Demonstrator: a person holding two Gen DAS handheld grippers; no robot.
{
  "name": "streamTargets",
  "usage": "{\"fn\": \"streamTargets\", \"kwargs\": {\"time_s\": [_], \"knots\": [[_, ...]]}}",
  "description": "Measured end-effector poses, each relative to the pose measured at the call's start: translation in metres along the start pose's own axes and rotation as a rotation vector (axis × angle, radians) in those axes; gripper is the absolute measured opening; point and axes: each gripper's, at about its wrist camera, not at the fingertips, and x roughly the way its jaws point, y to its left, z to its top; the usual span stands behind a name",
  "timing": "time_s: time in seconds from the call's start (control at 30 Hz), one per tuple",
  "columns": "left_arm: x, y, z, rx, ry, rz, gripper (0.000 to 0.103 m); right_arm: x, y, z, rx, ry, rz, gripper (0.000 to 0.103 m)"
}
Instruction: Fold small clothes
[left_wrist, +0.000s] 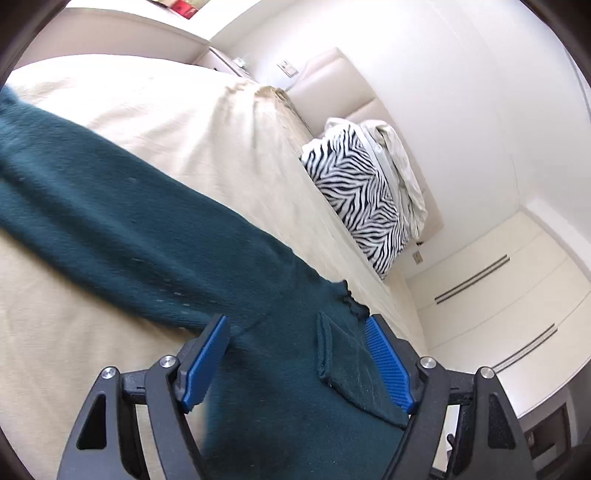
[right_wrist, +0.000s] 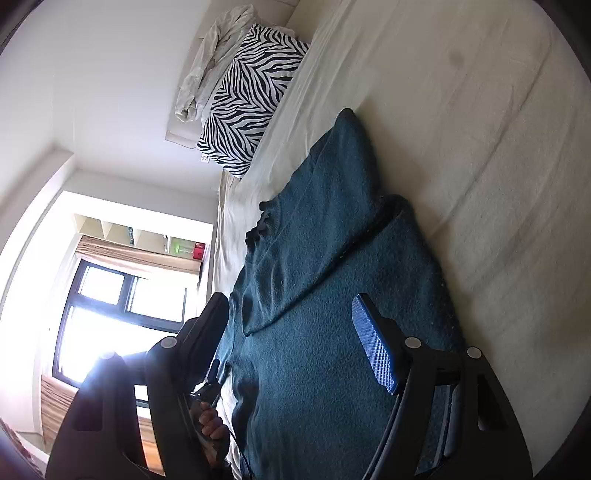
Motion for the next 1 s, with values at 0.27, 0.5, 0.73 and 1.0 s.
{"fn": "streamTargets", "kwargs": {"time_s": [0.27, 0.5, 0.73, 1.0], "knots": [[-0.139, 0.152, 0.051, -0.450, -0.341, 0.056, 0.079, 0.037, 0.050, -0.056, -0.053, 0.094, 0.030, 0.069], [-0.131, 0.188, 0.079, -0.576, -0.408, 0.068, 0.070, 0.051, 0.076, -0.084, -0.077, 0.127, 0.019, 0.069], [-0.108, 0.202, 0.102, -0.578, -0.379, 0.171, 0.013, 0.046, 0.078, -0.088, -0.084, 0.121, 0.001, 0.069], [-0.067, 0.052, 0.110, 0.019, -0.250, 0.296, 0.009, 0.061, 0.073, -0.091, -0.091, 0.154, -0.005, 0.069]]}}
